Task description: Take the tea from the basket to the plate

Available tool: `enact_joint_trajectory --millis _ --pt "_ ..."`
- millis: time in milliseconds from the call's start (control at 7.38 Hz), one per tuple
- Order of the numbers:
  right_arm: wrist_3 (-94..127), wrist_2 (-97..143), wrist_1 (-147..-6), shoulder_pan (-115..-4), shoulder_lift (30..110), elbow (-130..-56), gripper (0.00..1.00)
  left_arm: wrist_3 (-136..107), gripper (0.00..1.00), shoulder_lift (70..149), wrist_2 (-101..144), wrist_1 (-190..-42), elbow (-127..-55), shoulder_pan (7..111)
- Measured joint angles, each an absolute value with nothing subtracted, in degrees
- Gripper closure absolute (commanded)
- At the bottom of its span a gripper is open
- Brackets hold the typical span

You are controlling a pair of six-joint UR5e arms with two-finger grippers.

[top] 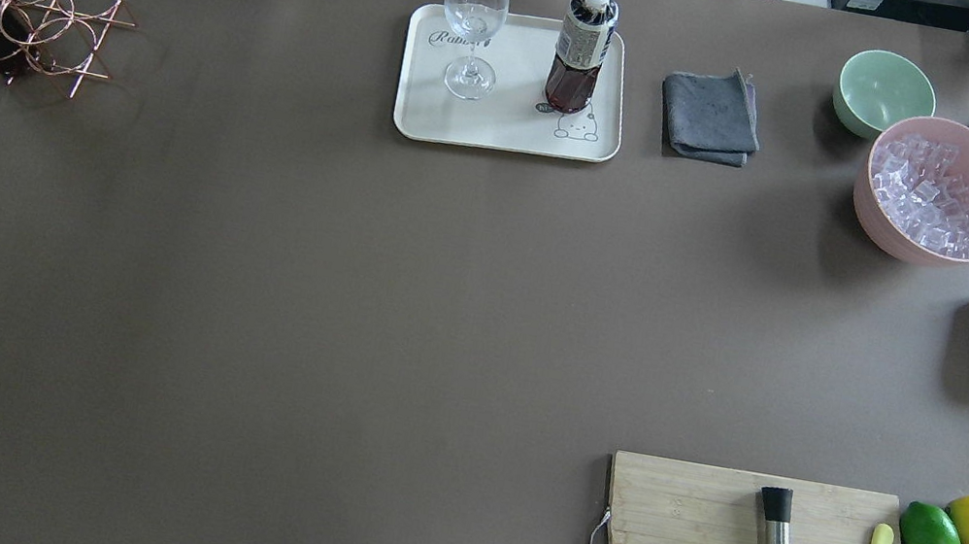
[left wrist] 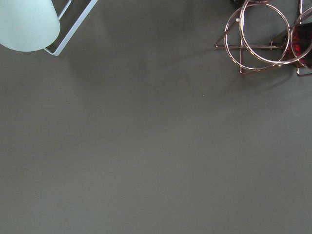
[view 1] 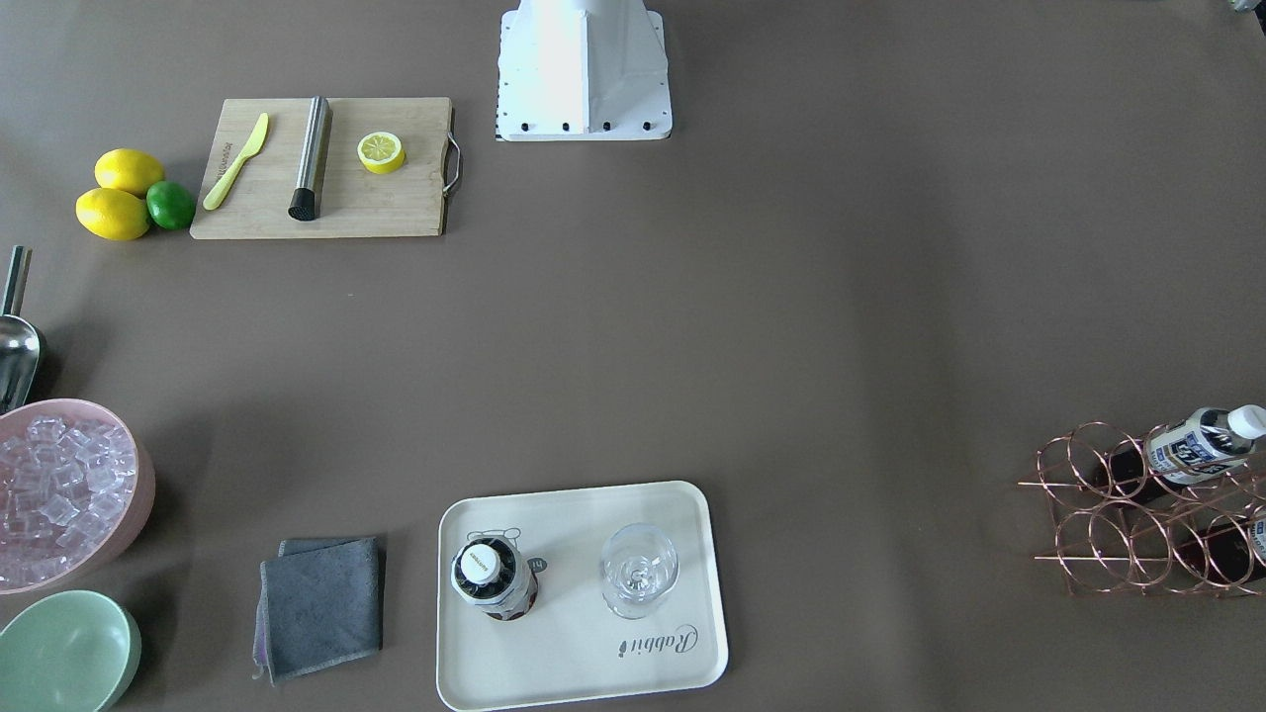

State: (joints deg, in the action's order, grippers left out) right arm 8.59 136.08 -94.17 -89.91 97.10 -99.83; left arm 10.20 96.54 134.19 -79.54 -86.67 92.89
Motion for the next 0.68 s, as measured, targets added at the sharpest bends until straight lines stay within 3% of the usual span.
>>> enact_joint_trajectory --millis 678 --pt "8.5 135.8 -94.1 -89.9 97.3 -99.7 0.0 10.7 0.02 96.6 134.3 -79.7 -87.1 94.4"
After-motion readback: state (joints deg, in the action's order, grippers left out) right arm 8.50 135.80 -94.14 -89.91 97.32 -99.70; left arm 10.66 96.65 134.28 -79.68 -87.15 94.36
